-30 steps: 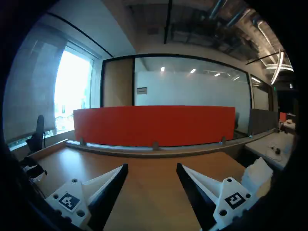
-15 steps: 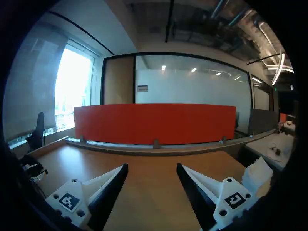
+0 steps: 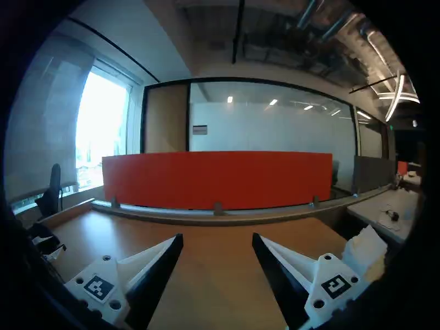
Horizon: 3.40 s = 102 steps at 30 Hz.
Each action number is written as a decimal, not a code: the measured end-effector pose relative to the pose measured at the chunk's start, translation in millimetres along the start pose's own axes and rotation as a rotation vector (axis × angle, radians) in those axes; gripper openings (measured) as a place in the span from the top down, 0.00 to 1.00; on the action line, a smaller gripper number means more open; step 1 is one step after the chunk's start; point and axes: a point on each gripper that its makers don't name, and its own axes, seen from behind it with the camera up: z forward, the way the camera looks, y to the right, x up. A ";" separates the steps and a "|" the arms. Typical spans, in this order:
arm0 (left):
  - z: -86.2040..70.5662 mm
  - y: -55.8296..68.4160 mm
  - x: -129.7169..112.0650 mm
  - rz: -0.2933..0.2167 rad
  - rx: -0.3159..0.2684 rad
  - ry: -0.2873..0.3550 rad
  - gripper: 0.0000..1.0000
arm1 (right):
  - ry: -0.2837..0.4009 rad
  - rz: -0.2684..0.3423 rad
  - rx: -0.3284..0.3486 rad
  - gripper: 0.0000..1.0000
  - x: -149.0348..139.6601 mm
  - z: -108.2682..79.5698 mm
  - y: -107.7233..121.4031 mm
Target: Fold towel
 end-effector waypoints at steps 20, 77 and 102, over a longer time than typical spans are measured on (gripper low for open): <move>1.3 3.1 -6.3 -0.001 0.000 0.002 0.06 | 0.111 0.075 -0.023 0.02 -19.4 -0.1 47.3; 3.3 5.3 -10.7 -0.002 0.000 0.003 0.06 | 0.083 -0.019 -0.041 0.02 -131.7 8.4 71.5; 3.2 5.6 -10.2 -0.002 0.000 0.003 0.06 | 0.082 -0.013 -0.029 0.02 -132.7 6.2 71.0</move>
